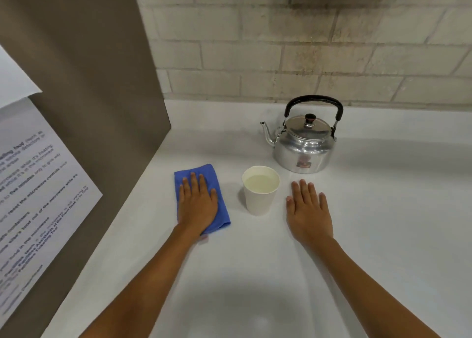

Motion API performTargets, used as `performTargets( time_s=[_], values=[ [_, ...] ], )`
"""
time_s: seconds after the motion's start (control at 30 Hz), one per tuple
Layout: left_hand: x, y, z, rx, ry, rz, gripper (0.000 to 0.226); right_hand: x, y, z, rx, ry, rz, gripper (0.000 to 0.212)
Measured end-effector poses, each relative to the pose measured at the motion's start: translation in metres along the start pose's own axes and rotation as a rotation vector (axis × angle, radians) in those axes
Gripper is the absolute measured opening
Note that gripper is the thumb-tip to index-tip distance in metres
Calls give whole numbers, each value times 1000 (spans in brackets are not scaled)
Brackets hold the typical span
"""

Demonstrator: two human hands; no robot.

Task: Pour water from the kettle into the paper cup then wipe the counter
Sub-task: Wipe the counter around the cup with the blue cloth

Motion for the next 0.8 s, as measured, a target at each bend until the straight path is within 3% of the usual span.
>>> performTargets(
  time_s=[0.1,0.27,0.5,0.63,0.8],
  values=[
    [-20,17,-36,50,150,-27,57,0,1,-1,-1,-4,-2,54],
    [-44,14,-5,-22,344,-38,57,0,1,0,-27,-12,-1,54],
    [54,0,-9,-4,224,6,52,-1,-1,2,-19,-25,2,54],
    [99,4,-48,45,252,-31,51,-1,-1,2,1,-17,-2,54],
    [128,19,-76,40,284,48,52,-1,-1,3,19,-13,-15,52]
  ],
)
Point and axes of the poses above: each hand's wrist, its own x-axis towards the middle knuckle, its own y-axis out of the palm, z = x × y, the point moved 10 cm from there along x, towards the middle knuckle, and after that the axes turned 13 degrees about -y, right-handed, at the moved point
